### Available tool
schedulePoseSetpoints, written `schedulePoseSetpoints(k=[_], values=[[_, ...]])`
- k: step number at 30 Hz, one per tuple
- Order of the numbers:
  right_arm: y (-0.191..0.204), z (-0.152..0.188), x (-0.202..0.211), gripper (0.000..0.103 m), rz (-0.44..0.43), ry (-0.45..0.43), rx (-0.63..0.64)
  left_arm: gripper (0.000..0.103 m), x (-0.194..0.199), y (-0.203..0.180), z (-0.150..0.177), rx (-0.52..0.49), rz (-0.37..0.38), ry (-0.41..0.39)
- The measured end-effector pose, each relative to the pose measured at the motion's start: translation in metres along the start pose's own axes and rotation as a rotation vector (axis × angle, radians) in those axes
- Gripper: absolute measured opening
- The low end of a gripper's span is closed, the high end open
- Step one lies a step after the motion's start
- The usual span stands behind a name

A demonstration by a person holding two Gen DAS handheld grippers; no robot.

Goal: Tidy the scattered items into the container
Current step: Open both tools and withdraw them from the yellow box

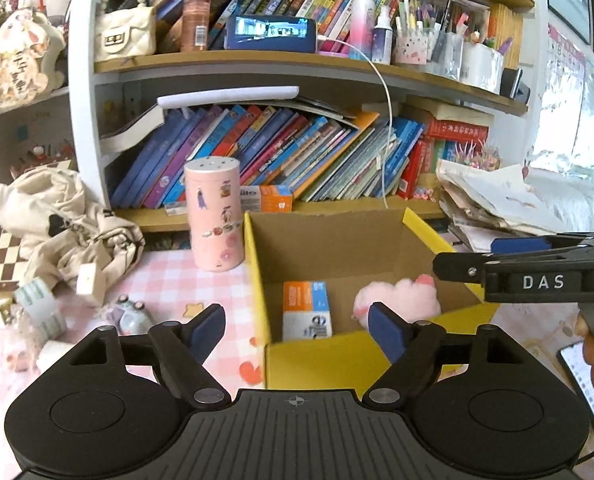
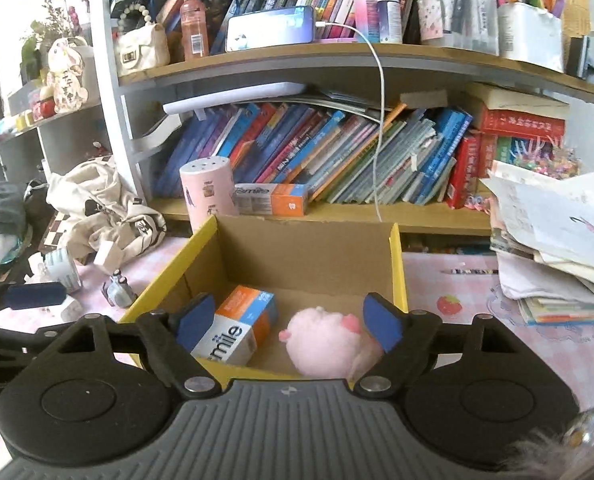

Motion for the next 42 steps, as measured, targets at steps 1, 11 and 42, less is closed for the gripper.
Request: schedulePoseSetpoints(k=[1, 11, 42], values=[[0.003, 0.004, 0.002, 0.081, 0.007, 0.005, -0.003, 0.081, 0.002, 0.003, 0.004, -0.003, -0.002, 0.004], [0.037, 0.045, 0.012, 0.084, 0.076, 0.056, -0.031, 0.082, 0.021, 0.033, 0.035, 0.011, 0.0, 0.051], [0.144, 0.108, 0.032, 0.091, 0.141, 0.153, -0.061, 0.088, 0.067, 0.088, 0.084, -0.002, 0.064, 0.132]])
Point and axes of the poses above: each gripper's, at about its wrist camera, not at the fingertips, and x roughly against the way its jaws point, y to its left, z to its underside, the point moved 10 cm from there along -x, roughly the way its jaws point, and after that the axes turned 7 degrees about -z, right-handed, at the moved point
